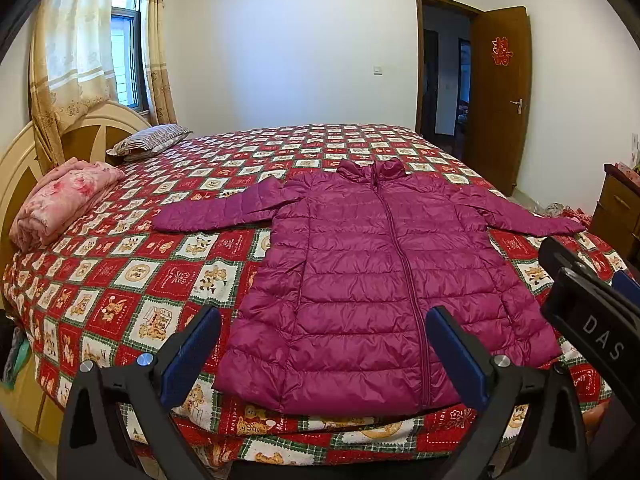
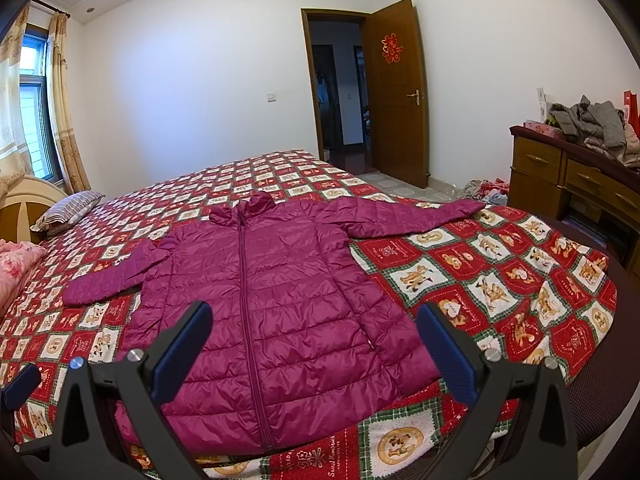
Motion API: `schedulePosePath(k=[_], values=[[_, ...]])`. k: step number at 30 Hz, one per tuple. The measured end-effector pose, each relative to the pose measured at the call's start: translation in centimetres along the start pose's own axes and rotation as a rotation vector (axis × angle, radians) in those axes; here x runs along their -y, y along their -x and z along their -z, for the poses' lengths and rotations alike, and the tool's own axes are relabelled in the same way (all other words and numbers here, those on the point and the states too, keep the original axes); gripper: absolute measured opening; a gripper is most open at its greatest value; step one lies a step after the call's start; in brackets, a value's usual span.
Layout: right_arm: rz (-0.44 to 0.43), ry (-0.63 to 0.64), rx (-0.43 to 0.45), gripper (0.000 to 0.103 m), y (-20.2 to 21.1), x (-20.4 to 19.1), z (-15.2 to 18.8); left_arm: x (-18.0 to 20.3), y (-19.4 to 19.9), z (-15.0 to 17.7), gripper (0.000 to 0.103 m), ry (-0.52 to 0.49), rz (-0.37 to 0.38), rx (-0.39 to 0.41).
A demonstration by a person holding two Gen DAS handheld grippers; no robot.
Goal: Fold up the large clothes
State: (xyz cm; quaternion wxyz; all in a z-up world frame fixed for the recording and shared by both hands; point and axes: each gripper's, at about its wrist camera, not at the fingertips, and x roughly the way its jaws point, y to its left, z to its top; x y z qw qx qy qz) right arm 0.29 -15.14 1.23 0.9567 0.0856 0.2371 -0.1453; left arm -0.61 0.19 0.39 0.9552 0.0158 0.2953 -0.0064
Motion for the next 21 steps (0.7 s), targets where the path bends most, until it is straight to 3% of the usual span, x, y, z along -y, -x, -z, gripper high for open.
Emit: schedulePosePath(k=[21], values=[[-0.004, 0.000, -0.006, 0.103, -0.03, -0.22, 0.15, 0.15, 0.12, -0.04, 0.102, 0.001, 0.002, 0.001]])
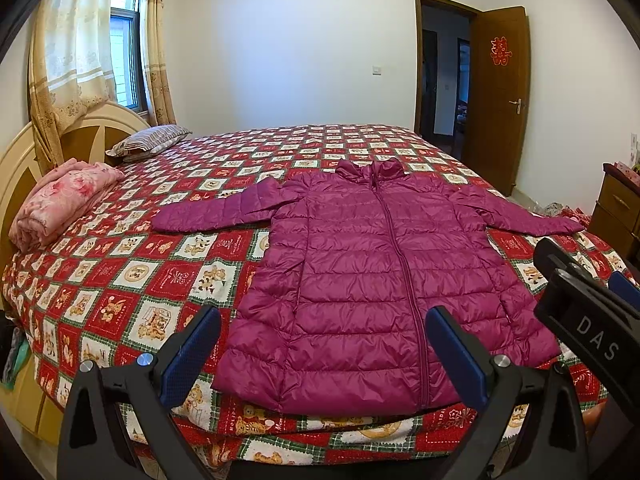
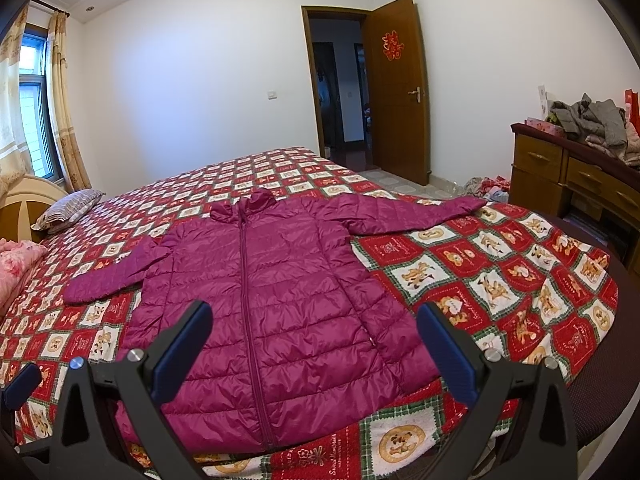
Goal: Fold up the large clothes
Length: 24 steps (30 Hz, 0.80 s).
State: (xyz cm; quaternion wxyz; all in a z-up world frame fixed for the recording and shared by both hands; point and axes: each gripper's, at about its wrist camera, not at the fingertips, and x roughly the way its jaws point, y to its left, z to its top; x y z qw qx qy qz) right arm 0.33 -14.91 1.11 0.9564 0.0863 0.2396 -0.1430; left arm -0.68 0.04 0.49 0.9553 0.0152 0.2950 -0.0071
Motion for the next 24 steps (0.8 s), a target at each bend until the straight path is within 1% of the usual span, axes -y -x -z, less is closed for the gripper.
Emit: schedulePosePath(k=[13, 19, 24], values=[[-0.002, -0.003, -0.008, 0.103, -0.2, -0.1, 0.3, 0.3, -0.2, 0.0, 0.102, -0.007, -0.001, 0.001], [-0.006, -0.017, -0.039, 0.103, -1.6, 0.5, 0.4, 0.1, -2.0, -0.1, 0.102, -0.009, 0.000, -0.016], [0.014, -0.025, -0.069, 0.103, -3.2, 1.1, 0.1, 0.2, -4.2, -0.9, 0.102, -0.006, 0.013, -0.039]])
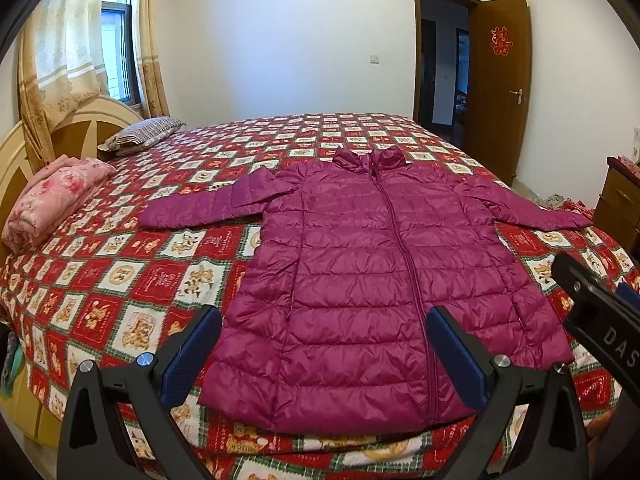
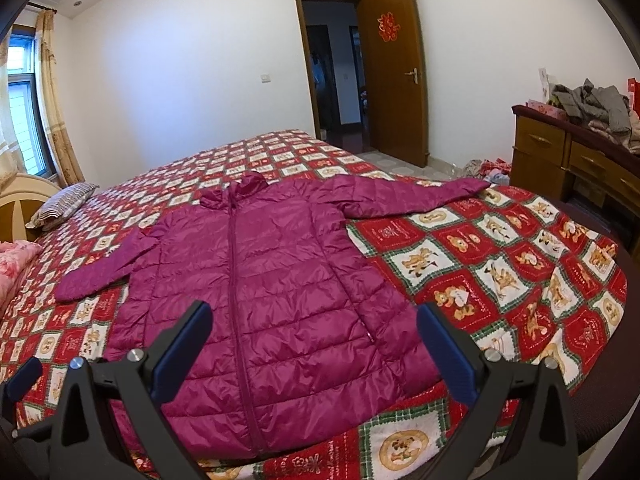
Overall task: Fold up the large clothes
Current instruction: 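Grasp the jacket sleeve cuff with the right gripper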
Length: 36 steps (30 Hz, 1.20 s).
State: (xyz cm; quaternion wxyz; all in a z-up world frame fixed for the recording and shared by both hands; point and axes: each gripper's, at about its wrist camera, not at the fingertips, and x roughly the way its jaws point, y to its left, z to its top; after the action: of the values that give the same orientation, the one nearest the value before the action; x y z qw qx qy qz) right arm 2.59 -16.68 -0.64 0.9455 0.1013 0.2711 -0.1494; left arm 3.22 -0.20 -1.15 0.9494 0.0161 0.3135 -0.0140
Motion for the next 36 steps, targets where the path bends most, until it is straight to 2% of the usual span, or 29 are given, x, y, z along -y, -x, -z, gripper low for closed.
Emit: schedulePosePath(k=[5, 10, 15, 19, 24, 29, 31, 34, 36], values=[[0.028, 0.001, -0.020, 0.103, -1.5, 0.3, -0.7, 0.3, -1.8, -1.1, 0.102, -0.006, 0.015, -0.004], [-0.010, -0.004, -0.052, 0.103, -3.9, 1.0, -2.8, -0.3, -3.9, -2.6, 0.102, -0.013, 0.048, -0.007], [-0.016, -0.015, -0.056, 0.103, -7.5, 2.6, -5.2, -2.4, -8.1, -4.3, 0.102, 0.009, 0.081, -0.045], [0.057, -0.061, -0.082, 0.101, -11.5, 5.9, -7.4, -4.5, -12.3, -6.0, 0.102, 0.048, 0.088, -0.095], [0.180, -0.144, -0.118, 0.086, -16.7, 12.2, -10.3, -6.7, -18.1, -8.7, 0.102, 0.073, 0.041, -0.124], [0.339, -0.294, -0.100, 0.086, -21.4, 20.2, -13.7, -8.2, -22.8, -10.8, 0.102, 0.085, -0.021, -0.111], [0.384, -0.345, -0.103, 0.086, -23.1, 22.7, -14.7, -8.3, -24.5, -11.4, 0.102, 0.081, -0.026, -0.113], [0.427, -0.414, -0.153, 0.083, -26.6, 26.2, -15.6, -7.9, -26.9, -11.7, 0.102, 0.041, -0.066, -0.111], [0.440, -0.450, -0.183, 0.075, -28.1, 27.4, -15.6, -7.7, -28.8, -11.3, 0.102, 0.014, -0.097, -0.126]])
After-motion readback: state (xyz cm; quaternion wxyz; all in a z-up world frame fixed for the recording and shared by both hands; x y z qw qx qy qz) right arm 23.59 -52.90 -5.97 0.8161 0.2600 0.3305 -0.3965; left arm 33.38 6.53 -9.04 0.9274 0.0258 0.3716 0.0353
